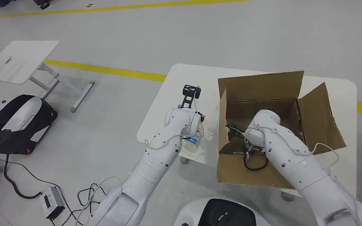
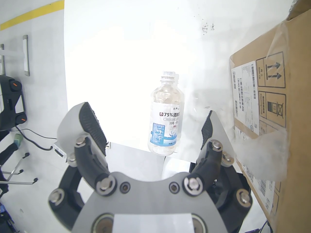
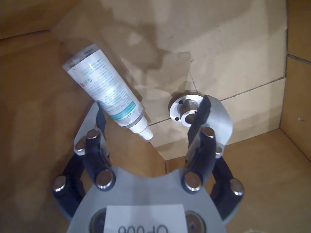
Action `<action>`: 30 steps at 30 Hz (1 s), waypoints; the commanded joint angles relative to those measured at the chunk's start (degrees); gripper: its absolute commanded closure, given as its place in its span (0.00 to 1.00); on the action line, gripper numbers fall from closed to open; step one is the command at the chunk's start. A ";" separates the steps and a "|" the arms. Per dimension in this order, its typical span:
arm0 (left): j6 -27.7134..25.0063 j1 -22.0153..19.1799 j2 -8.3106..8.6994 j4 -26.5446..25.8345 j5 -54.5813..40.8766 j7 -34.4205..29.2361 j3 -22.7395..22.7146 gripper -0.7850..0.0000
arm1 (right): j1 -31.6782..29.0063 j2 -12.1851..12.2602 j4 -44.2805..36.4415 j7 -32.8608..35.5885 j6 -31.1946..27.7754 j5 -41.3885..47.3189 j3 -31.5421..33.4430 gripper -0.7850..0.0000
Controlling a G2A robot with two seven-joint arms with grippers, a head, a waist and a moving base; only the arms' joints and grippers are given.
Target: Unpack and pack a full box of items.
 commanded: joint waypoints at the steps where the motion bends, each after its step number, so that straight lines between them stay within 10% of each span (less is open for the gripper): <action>1: 0.00 0.00 0.00 0.00 0.00 0.00 0.00 0.00 | 0.35 -0.34 0.79 0.01 0.02 -0.23 -0.72 0.04; 21: 0.00 0.00 0.00 0.00 0.00 0.00 0.00 0.00 | 2.84 -2.90 4.03 -5.06 8.25 -7.74 -0.69 0.00; 30: 0.00 0.00 0.00 0.00 0.00 0.00 0.00 0.00 | 0.96 -2.20 -2.14 -2.13 2.18 -7.11 0.38 0.00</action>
